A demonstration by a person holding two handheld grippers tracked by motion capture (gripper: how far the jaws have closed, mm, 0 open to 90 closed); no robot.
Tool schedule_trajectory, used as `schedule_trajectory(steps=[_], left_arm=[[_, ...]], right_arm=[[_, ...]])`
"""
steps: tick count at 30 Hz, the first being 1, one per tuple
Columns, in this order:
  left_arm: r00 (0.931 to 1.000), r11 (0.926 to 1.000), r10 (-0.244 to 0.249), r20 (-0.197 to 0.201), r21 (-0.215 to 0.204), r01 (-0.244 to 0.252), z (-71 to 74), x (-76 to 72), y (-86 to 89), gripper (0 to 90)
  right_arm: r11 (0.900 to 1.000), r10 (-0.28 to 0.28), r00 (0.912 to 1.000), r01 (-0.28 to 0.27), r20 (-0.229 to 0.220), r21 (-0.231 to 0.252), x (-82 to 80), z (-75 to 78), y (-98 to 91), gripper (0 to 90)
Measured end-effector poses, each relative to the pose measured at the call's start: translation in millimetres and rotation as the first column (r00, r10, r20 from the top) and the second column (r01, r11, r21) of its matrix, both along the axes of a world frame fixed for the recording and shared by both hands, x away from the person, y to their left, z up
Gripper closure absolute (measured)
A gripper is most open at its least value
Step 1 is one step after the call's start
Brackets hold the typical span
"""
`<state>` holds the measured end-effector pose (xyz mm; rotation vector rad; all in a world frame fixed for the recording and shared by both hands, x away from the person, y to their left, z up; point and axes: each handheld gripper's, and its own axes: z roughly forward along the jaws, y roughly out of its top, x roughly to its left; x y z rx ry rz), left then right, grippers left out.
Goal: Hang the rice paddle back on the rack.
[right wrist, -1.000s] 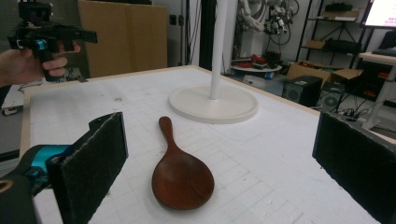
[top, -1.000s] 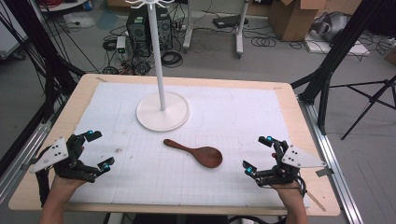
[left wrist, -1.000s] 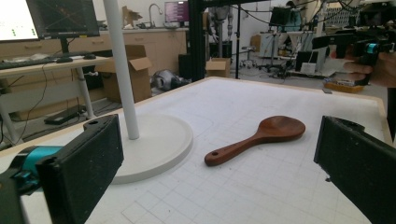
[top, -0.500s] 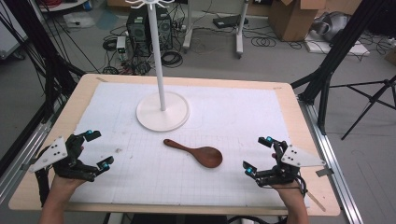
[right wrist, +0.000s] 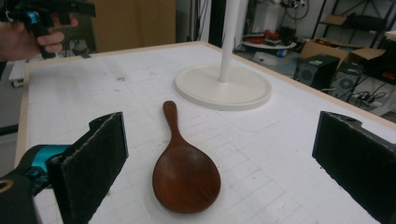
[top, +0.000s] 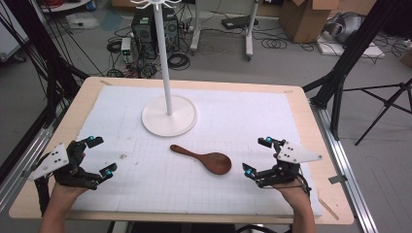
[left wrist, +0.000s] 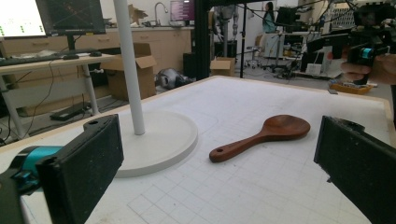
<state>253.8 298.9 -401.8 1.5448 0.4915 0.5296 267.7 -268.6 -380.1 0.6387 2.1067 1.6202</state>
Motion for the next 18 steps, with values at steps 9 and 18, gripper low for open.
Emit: schedule_trajectory(steps=[9, 18], left_arm=[[1.0, 1.0, 0.001, -0.001, 0.003, -0.001, 0.0, -0.9, 1.1, 1.7], [1.0, 1.0, 0.0, -0.005, 0.006, 0.0, -0.9, -0.8, 2.1, 1.7]], right_arm=[[0.9954, 0.053, 0.9984, -0.055, -0.02, -0.078, 20.5, 12.0, 24.0, 2.6], [0.9782, 0.101, 0.9938, -0.108, -0.046, -0.177, 37.0, 28.6, 43.8, 2.6]])
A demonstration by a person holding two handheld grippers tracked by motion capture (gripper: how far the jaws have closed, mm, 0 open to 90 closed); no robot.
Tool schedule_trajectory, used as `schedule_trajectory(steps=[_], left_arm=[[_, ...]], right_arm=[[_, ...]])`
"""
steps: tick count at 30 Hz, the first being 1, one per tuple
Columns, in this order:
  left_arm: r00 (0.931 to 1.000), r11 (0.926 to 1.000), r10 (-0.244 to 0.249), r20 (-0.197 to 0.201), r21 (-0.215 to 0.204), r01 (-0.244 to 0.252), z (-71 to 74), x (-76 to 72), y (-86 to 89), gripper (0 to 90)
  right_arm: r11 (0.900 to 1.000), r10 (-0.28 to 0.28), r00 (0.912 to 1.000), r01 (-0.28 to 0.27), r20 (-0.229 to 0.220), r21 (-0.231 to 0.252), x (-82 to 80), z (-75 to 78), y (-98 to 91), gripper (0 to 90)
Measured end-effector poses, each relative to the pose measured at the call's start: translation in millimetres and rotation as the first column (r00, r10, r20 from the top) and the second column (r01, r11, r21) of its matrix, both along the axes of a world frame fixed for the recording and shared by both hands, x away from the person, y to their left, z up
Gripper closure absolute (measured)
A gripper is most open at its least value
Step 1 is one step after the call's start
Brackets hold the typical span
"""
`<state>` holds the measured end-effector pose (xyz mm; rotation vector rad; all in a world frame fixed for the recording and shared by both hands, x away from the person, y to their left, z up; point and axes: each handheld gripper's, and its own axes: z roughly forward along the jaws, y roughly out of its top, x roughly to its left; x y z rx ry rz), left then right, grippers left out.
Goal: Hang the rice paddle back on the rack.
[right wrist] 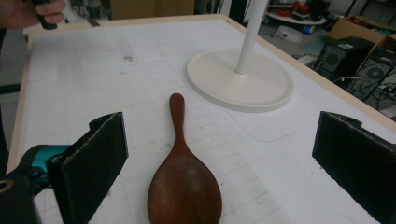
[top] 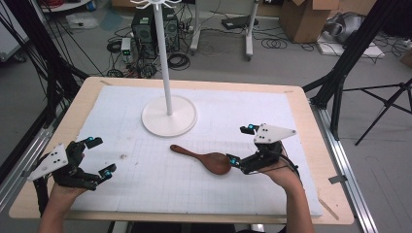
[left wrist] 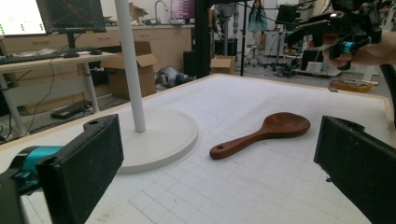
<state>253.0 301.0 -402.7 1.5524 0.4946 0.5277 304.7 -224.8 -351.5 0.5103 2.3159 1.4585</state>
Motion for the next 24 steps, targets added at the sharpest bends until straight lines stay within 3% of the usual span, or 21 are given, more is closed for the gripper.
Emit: schedule_trajectory(steps=[10, 24], left_arm=[[1.0, 1.0, 0.007, -0.006, 0.0, -0.007, -1.4, -0.1, 1.8, 1.7], [0.9999, 0.9999, 0.008, -0.013, 0.007, -0.008, -4.0, 0.7, 1.3, 1.8]], right_arm=[[0.9916, 0.053, 0.9981, -0.056, -0.031, -0.116, 16.4, 11.2, 26.7, 2.6], [0.9732, 0.07, 0.9934, -0.088, -0.091, -0.213, 35.3, 18.8, 64.0, 2.7]])
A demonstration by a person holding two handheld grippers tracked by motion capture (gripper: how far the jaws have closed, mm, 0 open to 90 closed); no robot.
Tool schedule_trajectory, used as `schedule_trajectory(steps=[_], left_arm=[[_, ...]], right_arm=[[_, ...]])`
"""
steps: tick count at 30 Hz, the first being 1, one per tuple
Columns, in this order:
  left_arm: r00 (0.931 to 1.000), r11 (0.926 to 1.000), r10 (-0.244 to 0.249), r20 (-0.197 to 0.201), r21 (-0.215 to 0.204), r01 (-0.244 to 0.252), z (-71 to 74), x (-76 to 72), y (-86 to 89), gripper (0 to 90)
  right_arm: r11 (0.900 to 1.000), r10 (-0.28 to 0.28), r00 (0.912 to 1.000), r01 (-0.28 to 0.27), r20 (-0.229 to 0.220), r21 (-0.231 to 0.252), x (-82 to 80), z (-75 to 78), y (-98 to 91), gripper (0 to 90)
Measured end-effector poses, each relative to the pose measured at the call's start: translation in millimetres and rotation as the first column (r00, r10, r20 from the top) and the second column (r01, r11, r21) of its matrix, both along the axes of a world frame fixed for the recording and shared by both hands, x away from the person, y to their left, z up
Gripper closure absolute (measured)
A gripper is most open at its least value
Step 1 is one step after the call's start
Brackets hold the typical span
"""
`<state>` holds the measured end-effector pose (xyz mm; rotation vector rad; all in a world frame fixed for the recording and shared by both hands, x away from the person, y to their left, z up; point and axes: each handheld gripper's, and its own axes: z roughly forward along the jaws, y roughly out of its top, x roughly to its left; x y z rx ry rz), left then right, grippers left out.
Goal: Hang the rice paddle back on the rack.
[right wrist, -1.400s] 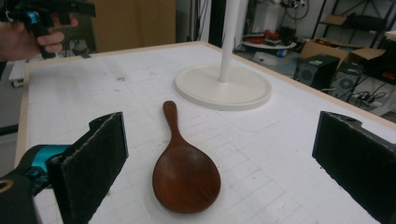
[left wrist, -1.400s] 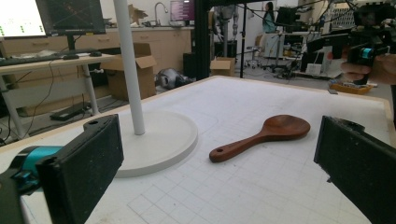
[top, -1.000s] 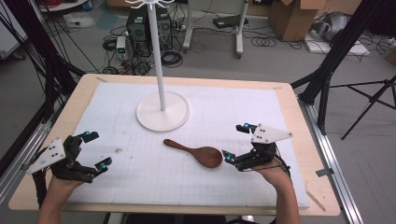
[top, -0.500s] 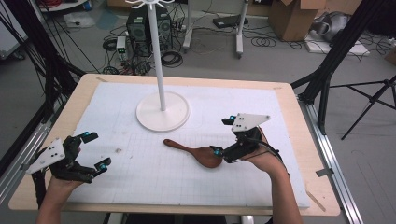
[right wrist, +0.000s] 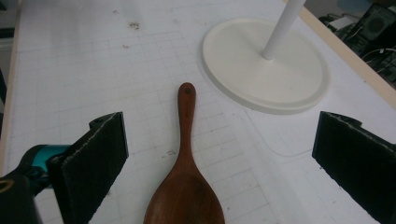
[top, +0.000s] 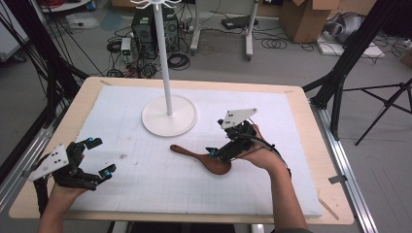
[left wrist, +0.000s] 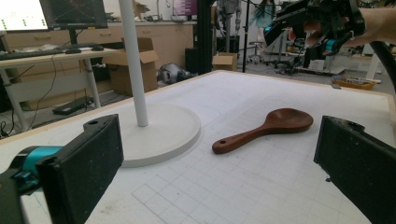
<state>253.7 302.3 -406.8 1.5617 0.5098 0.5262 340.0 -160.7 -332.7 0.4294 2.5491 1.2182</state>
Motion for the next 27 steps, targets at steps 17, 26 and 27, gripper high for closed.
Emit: schedule_trajectory(steps=[17, 26, 27], left_arm=[[1.0, 1.0, -0.005, 0.001, 0.0, 0.005, -0.7, -0.2, -1.3, 1.7], [1.0, 1.0, -0.005, -0.004, 0.0, 0.005, -2.0, 0.0, -0.8, 1.7], [1.0, 1.0, -0.008, -0.004, 0.003, 0.008, -2.0, 0.2, -0.9, 1.7]], right_arm=[[0.9753, 0.026, 0.9945, -0.047, -0.102, -0.216, 17.8, -14.5, 50.6, 2.7], [0.9302, 0.023, 0.9846, -0.085, -0.173, -0.357, 23.3, -32.3, 77.8, 2.7], [0.9237, 0.022, 0.9844, -0.087, -0.174, -0.373, 24.3, -33.6, 81.2, 2.7]])
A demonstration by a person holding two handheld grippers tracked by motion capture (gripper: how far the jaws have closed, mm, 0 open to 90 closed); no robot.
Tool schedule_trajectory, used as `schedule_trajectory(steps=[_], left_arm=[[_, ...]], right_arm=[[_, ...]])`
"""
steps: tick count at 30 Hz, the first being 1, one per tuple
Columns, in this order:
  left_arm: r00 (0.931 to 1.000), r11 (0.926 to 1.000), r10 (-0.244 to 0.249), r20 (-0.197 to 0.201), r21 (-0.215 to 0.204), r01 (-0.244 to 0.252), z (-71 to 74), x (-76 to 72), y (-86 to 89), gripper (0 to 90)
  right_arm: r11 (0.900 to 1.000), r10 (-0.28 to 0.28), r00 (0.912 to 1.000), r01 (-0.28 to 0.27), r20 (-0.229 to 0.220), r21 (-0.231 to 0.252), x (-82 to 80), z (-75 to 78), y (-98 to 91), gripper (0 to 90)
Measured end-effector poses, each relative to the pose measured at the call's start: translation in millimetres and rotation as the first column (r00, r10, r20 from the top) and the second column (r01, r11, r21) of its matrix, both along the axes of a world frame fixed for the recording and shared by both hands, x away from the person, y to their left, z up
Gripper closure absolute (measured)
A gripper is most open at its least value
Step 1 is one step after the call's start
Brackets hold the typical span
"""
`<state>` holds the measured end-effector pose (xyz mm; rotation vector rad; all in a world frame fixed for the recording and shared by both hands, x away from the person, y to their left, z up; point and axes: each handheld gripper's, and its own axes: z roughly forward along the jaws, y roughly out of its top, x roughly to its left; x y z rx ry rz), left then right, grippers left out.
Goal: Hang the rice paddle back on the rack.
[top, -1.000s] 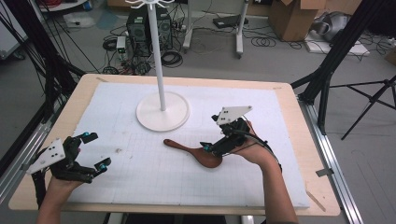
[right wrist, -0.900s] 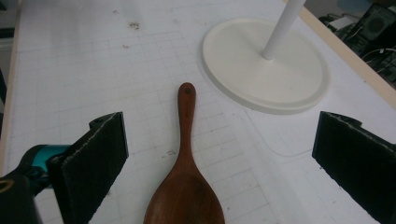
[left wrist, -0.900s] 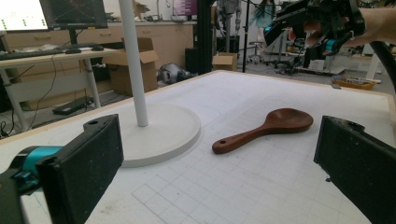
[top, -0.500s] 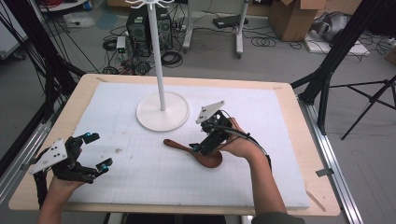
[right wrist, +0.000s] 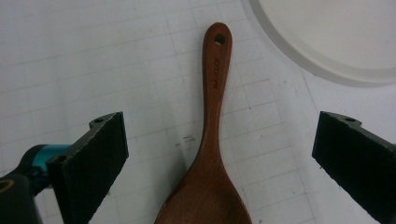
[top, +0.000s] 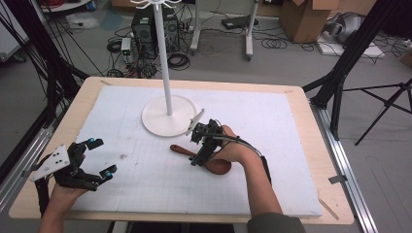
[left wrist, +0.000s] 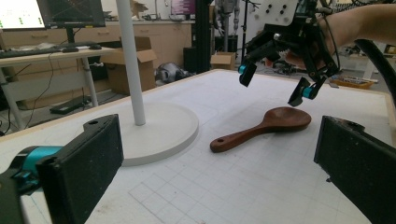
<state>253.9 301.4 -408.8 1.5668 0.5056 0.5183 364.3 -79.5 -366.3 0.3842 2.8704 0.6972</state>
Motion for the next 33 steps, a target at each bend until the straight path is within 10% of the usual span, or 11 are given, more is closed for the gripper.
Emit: schedule_trajectory(steps=[14, 33], left_arm=[[1.0, 0.9999, 0.005, 0.004, -0.011, -0.005, 0.4, -1.2, 3.7, 1.7], [1.0, 0.9999, 0.001, -0.001, -0.013, -0.001, -0.4, -1.8, 3.0, 1.7]], right_arm=[[0.984, -0.052, 0.9965, 0.04, -0.065, -0.173, 13.6, -22.5, 29.1, 7.7], [0.9674, -0.158, 0.9707, 0.115, -0.181, -0.225, 24.4, -37.8, 35.2, 37.1]])
